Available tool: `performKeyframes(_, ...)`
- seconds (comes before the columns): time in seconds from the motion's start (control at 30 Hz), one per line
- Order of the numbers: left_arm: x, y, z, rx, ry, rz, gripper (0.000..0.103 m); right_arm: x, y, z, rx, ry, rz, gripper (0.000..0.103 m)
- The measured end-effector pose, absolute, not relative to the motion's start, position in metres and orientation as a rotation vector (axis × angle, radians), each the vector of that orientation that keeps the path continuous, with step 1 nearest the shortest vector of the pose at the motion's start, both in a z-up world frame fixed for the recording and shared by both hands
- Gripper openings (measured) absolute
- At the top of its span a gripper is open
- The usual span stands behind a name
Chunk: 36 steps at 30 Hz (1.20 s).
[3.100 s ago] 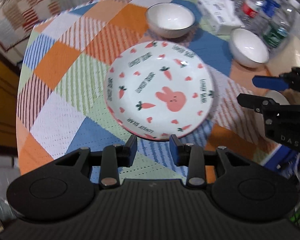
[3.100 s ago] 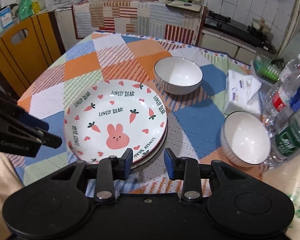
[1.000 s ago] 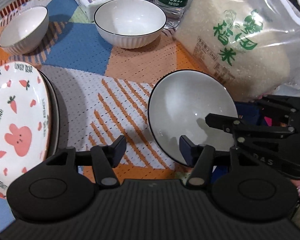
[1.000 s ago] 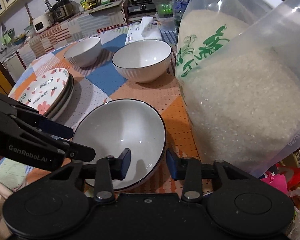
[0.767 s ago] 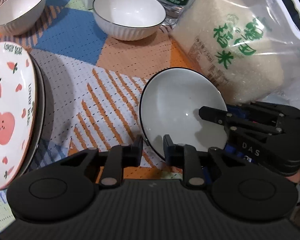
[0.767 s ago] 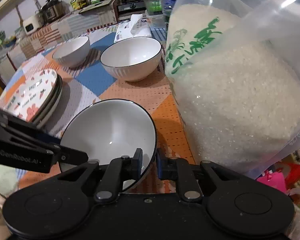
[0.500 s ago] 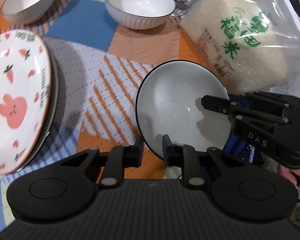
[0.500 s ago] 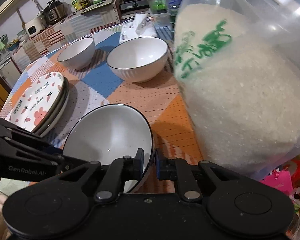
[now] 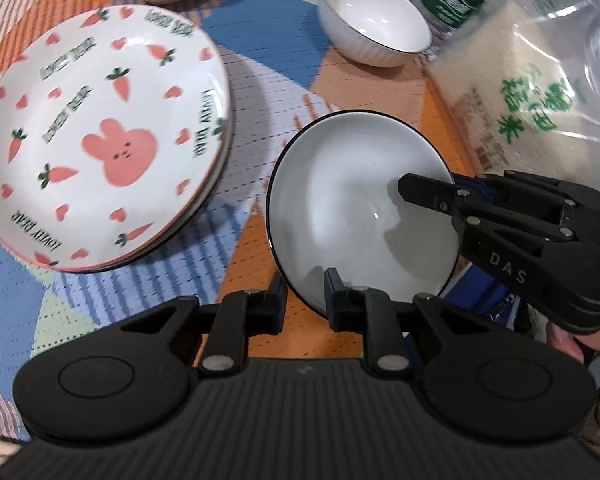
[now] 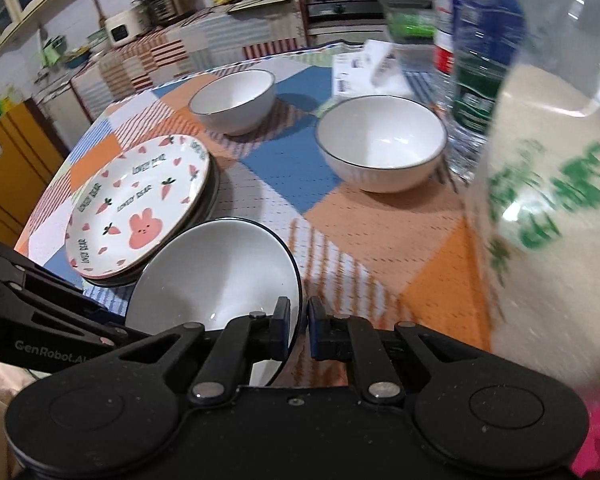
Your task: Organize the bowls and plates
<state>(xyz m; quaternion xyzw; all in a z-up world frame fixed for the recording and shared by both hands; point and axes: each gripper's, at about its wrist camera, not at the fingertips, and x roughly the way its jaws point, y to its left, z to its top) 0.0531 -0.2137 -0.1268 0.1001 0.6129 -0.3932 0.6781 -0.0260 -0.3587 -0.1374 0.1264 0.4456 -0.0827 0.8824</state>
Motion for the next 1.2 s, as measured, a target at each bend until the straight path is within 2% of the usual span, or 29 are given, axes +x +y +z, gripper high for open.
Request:
performKeyframes(0.47, 0.063, -0.205, -0.144, 0.191, 1.42, -0.818, 0.018, -0.01, -0.357, -0.161, 0.218, 0.96, -0.127, 0.011)
performKeyframes(0.6, 0.064, -0.207, -0.139, 0.219, 1.432, -0.818, 0.019, -0.01, -0.359, -0.156, 0.222, 0.954, -0.103, 0.013)
performKeyframes(0.73, 0.063, -0.206, -0.118, 0.277, 1.358, -0.831, 0.022, -0.014, -0.363, -0.135, 0.202, 0.911, -0.099, 0.013)
performKeyframes(0.97, 0.061, -0.215, -0.078, 0.383, 1.217, -0.859, 0.024, -0.022, -0.373, -0.092, 0.125, 0.827, -0.098, 0.025)
performKeyframes(1.2, 0.081, -0.222, -0.052, 0.319, 1.204, -0.891, 0.025, -0.027, -0.379, -0.06, 0.018, 0.741, -0.099, 0.042)
